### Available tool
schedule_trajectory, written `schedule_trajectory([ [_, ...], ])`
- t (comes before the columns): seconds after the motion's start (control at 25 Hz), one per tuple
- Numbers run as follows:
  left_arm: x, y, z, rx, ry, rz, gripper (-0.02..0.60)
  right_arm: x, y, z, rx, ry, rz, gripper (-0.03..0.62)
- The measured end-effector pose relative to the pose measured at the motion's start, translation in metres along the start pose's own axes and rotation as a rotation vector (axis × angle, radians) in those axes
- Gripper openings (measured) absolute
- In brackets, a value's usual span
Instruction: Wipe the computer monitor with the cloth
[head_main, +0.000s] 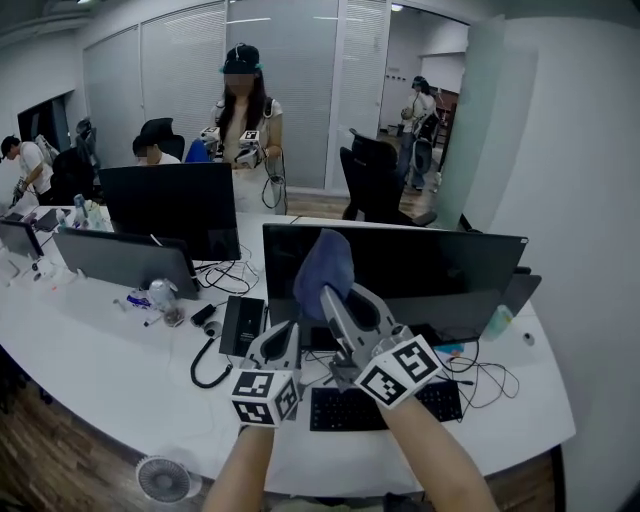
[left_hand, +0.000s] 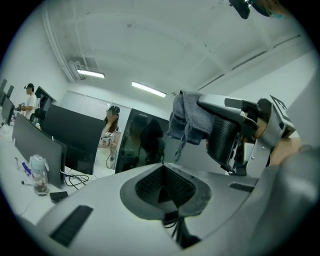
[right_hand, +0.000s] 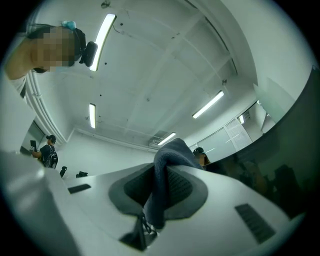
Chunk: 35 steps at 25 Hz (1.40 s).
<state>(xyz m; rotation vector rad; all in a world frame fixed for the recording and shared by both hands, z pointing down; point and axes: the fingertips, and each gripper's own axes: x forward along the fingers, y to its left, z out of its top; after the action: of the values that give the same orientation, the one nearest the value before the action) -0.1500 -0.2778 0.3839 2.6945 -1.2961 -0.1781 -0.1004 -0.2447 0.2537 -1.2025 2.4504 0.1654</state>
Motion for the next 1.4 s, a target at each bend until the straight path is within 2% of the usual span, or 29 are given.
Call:
schedule_trajectory([
  [0.36,0.003,-0.051,-0.015,-0.029,-0.002,-0.003,0.008,-0.074,-0.037,-0.008,0.007,0.059,-0.074,0.054],
  [0.64,0.004,-0.089,-0.03,0.003,0.004,-0.023,0.008,-0.128,-0.056,-0.021,0.025,0.099,-0.121,0.054],
  [0.96,0.009,-0.133,-0.045,0.056,0.003,-0.083,0.008,-0.172,-0.061,-0.041,0.027,0.155,-0.155,0.054],
  [1.4,0.01,-0.174,-0.058,0.103,-0.021,-0.124,0.008,-0.224,-0.079,-0.067,-0.019,0.288,-0.277,0.054],
])
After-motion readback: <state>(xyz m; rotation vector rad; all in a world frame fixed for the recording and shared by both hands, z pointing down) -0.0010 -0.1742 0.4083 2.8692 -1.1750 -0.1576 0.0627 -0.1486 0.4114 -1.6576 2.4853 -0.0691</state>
